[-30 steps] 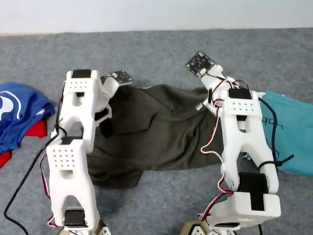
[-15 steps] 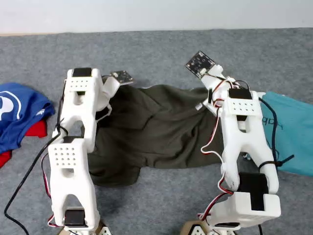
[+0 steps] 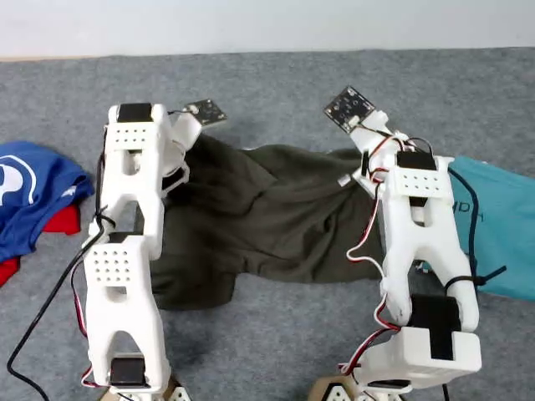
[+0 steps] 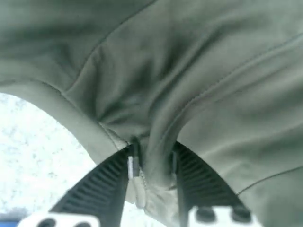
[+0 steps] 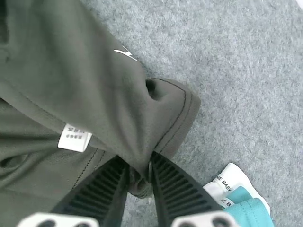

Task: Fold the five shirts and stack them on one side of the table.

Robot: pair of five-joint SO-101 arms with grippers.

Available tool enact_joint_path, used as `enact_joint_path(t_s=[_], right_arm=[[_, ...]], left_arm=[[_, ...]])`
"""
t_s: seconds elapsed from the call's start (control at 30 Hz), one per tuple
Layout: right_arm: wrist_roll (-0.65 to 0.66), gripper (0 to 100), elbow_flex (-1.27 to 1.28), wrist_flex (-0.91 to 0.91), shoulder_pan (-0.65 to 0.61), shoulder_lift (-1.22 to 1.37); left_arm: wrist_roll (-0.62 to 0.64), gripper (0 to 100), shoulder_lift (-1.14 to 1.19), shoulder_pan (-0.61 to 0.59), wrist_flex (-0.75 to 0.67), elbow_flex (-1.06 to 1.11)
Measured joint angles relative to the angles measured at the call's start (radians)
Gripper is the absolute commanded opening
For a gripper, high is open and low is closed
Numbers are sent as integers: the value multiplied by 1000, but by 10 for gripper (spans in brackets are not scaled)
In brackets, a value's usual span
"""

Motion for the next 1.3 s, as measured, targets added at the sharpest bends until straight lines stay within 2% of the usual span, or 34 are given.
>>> enact_joint_path(t_s=[0.1, 0.4, 0.67, 0.83, 1.1, 1.3], right_arm=[[0, 9, 0, 0, 0, 0], [0, 9, 0, 0, 0, 0], [-5, 9, 0, 2, 0, -43], [-72, 9, 0, 2, 0, -173], [-98, 9, -91, 3, -2, -457], [-98, 9, -170, 3, -2, -597]], left_arm=[[0, 4, 0, 9, 0, 0], [-3, 5, 0, 17, 0, -35], [-6, 5, -203, 17, 0, -94], [137, 5, -381, 6, 2, -95], [325, 5, -698, -91, -212, -212], [345, 5, -855, -87, -364, -311]])
